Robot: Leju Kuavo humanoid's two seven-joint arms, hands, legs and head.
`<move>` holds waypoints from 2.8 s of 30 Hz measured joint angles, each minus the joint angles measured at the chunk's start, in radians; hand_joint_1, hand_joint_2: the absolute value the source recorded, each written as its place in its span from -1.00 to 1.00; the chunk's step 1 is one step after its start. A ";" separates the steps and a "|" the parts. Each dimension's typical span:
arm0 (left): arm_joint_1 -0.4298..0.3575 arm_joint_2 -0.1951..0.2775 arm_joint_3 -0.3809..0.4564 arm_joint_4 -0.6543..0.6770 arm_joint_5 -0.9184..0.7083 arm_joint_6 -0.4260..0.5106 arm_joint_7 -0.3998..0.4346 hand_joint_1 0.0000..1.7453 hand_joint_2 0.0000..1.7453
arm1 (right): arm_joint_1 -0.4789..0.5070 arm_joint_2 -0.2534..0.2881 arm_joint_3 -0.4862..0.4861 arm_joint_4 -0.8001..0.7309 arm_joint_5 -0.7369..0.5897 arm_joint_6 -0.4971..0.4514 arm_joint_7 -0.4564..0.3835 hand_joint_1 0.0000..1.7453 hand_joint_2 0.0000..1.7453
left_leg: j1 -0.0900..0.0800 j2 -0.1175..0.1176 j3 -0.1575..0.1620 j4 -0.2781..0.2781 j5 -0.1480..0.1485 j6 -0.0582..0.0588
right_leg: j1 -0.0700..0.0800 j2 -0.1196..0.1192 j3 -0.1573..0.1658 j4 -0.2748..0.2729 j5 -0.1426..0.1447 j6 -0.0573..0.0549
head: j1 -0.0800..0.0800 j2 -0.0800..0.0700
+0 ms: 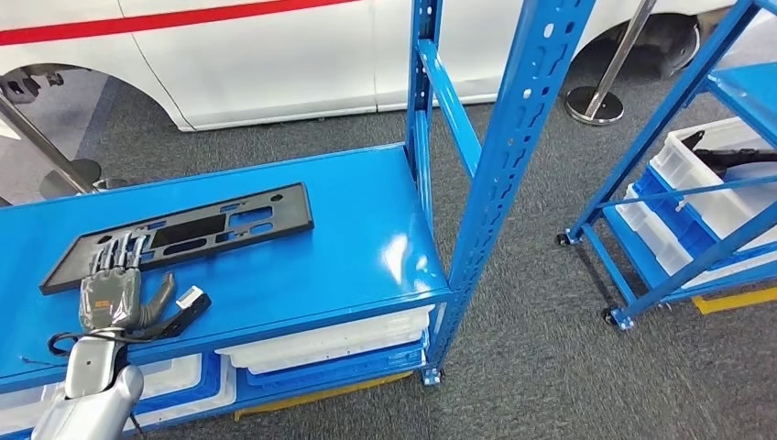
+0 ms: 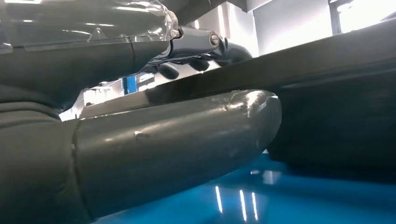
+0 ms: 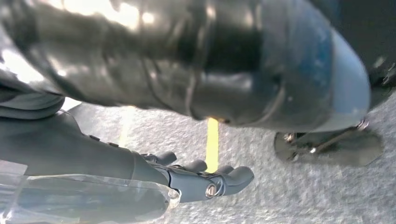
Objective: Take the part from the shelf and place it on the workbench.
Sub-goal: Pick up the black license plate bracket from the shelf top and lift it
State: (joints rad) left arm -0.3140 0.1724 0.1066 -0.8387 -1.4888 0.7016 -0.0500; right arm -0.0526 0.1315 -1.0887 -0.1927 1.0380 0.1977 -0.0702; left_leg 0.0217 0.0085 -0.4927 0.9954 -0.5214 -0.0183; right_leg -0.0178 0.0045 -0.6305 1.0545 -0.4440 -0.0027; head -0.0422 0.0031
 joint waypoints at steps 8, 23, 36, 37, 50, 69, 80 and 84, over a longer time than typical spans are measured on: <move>0.007 0.001 -0.001 0.003 0.001 0.000 0.001 -1.00 -1.00 | 0.001 -0.001 -0.001 0.000 0.000 0.001 0.000 -1.00 -1.00 | 0.004 -0.002 -0.173 0.278 -0.067 -0.008 | 0.008 0.001 0.032 -0.009 -0.020 -0.033 | 0.000 0.000; 0.007 0.001 -0.026 0.005 -0.020 0.000 0.020 -1.00 1.00 | 0.000 -0.001 -0.001 0.000 0.001 0.000 0.000 -1.00 -1.00 | -0.012 -0.006 -0.079 0.022 0.062 0.015 | 0.014 -0.002 0.053 -0.016 -0.032 -0.014 | 0.000 0.000; 0.000 0.001 -0.035 -0.007 -0.068 0.003 0.043 -1.00 1.00 | 0.000 -0.001 -0.002 0.000 0.013 0.001 -0.006 -1.00 -1.00 | -0.014 -0.006 -0.077 0.023 0.062 0.018 | 0.012 -0.002 0.054 -0.016 -0.031 -0.009 | 0.000 0.000; -0.001 0.001 -0.036 -0.008 -0.070 0.003 0.043 -1.00 1.00 | 0.000 -0.001 -0.002 0.000 0.014 0.001 -0.006 -1.00 -1.00 | -0.013 -0.006 -0.077 0.022 0.062 0.018 | 0.012 -0.002 0.054 -0.016 -0.031 -0.009 | 0.000 0.000; -0.029 0.001 -0.119 -0.011 -0.082 0.003 0.072 -1.00 1.00 | 0.000 -0.001 -0.002 0.000 0.023 0.001 -0.005 -1.00 -1.00 | -0.011 -0.006 -0.078 0.022 0.063 0.017 | 0.014 -0.002 0.053 -0.015 -0.031 -0.009 | 0.000 0.000; -0.054 -0.005 -0.152 0.015 -0.075 0.003 0.069 -1.00 1.00 | -0.001 -0.001 -0.002 0.000 0.026 -0.001 -0.005 -1.00 -1.00 | -0.011 -0.006 -0.078 0.022 0.063 0.017 | 0.014 -0.002 0.053 -0.016 -0.031 -0.009 | 0.000 0.000; -0.102 -0.024 -0.160 0.117 -0.021 0.007 0.011 1.00 1.00 | -0.001 -0.001 -0.002 0.000 0.026 -0.002 -0.002 -1.00 -1.00 | -0.011 -0.006 -0.077 0.022 0.063 0.017 | 0.014 -0.002 0.054 -0.016 -0.031 -0.009 | 0.000 0.000; -0.113 -0.027 -0.160 0.133 -0.016 0.007 0.003 1.00 1.00 | -0.001 -0.001 -0.002 0.000 0.026 -0.002 -0.002 -1.00 -1.00 | -0.011 -0.006 -0.075 0.022 0.063 0.017 | 0.014 -0.002 0.056 -0.016 -0.031 -0.009 | 0.000 0.000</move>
State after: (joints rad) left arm -0.4266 0.1458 -0.0534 -0.7053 -1.5049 0.7088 -0.0471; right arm -0.0540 0.1306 -1.0906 -0.1926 1.0639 0.1960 -0.0718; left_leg 0.0103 0.0021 -0.5678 1.0177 -0.4587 -0.0018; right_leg -0.0037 0.0023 -0.5742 1.0390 -0.4752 -0.0113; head -0.0423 0.0030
